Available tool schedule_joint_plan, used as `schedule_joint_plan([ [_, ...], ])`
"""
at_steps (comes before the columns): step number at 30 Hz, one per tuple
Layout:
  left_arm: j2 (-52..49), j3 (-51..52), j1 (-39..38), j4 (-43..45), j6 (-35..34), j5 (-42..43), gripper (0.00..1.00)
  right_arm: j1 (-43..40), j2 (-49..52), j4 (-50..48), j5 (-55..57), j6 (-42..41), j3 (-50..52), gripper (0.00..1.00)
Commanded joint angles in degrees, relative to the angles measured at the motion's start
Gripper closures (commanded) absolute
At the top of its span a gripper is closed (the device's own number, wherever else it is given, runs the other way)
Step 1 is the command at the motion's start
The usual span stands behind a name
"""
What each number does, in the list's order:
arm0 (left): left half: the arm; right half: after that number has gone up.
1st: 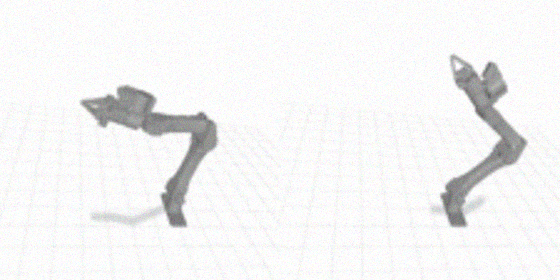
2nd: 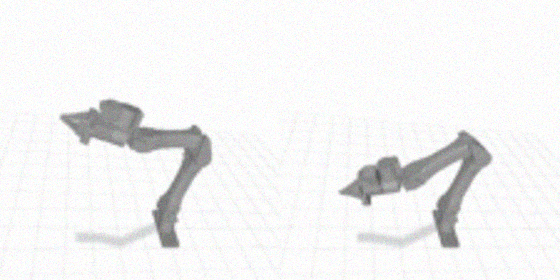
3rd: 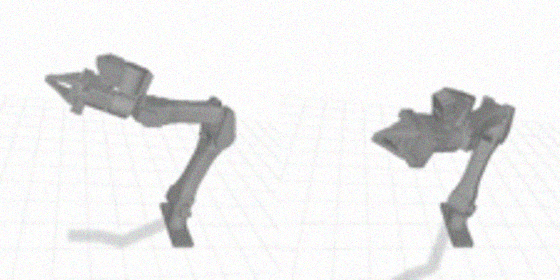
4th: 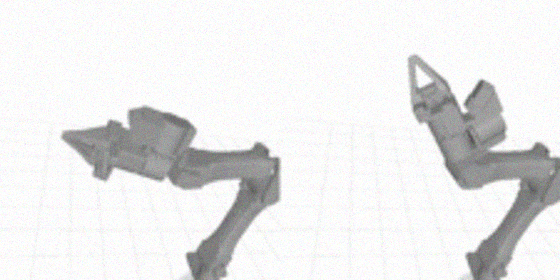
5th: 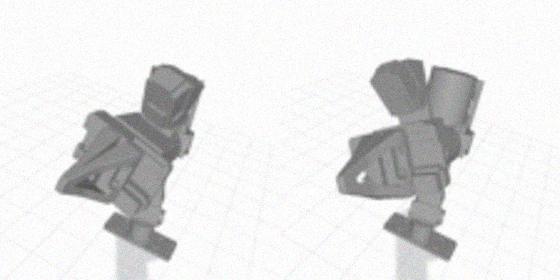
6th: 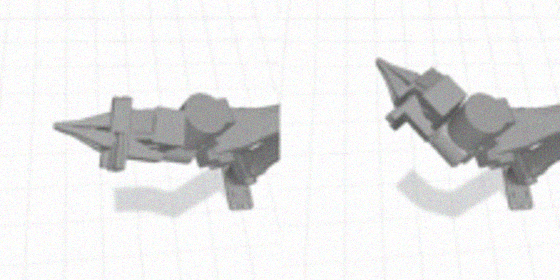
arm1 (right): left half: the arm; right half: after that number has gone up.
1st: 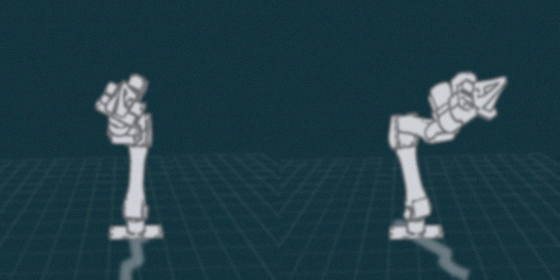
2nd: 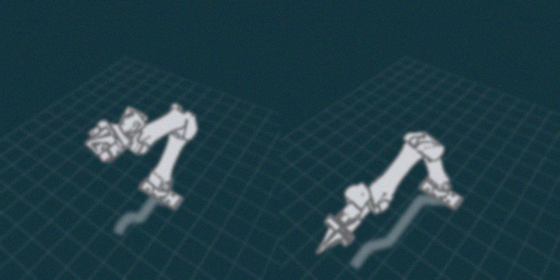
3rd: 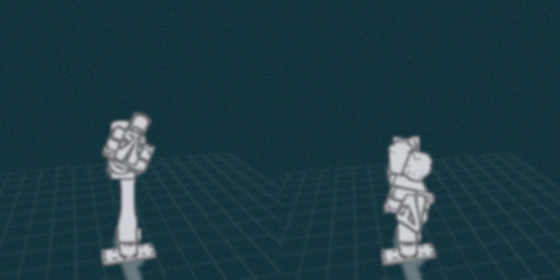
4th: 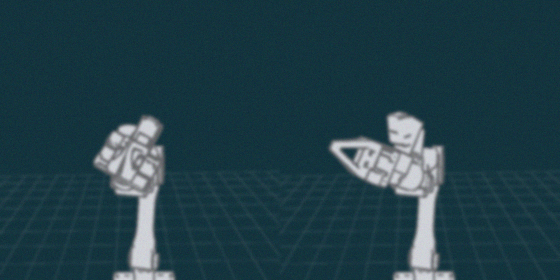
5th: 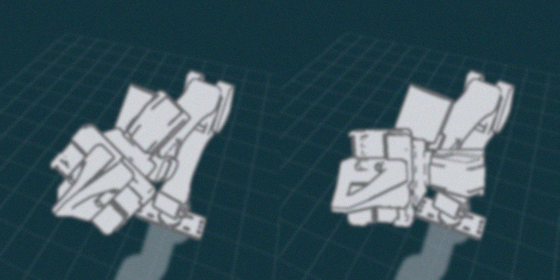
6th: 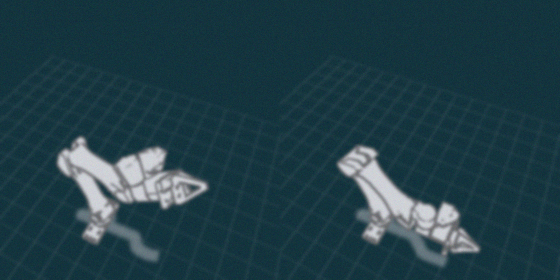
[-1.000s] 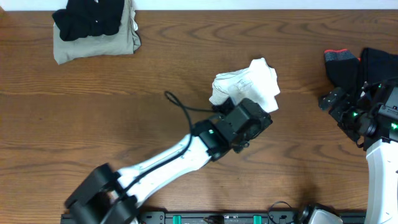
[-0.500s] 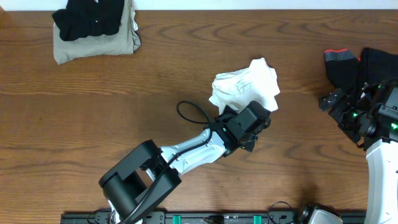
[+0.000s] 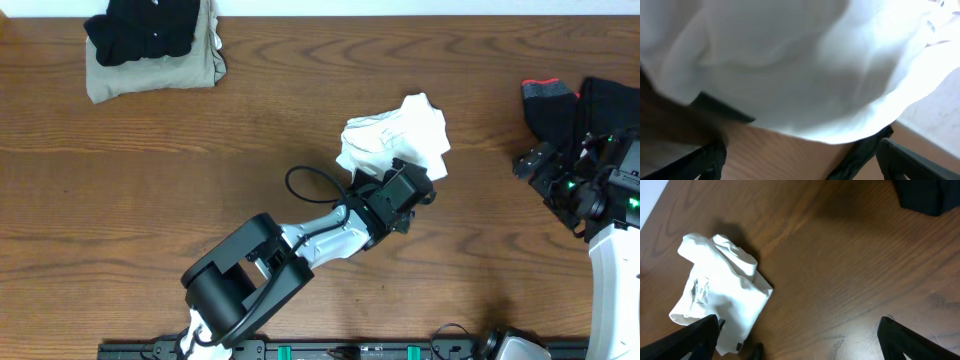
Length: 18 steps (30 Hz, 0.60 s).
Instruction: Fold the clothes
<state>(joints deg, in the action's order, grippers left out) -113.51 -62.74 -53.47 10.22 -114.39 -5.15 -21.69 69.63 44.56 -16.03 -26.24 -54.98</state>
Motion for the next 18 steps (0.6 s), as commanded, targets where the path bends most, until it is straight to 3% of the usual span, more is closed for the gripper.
schedule_joint_plan([
  [1, -3.2, 0.0, 2.0, -1.1, 0.1, -2.3, 0.02, -0.6, 0.0, 0.1, 0.2, 0.6, -0.5, 0.01],
  [10, -3.3, 0.0, 9.7, -9.1, 2.9, -1.8, 0.02, -0.6, 0.0, 0.1, 0.2, 0.6, -0.5, 0.01],
  [18, -3.3, 0.0, 18.5, -10.7, 17.2, -0.2, 0.02, -0.6, 0.0, 0.1, 0.2, 0.6, -0.5, 0.01],
])
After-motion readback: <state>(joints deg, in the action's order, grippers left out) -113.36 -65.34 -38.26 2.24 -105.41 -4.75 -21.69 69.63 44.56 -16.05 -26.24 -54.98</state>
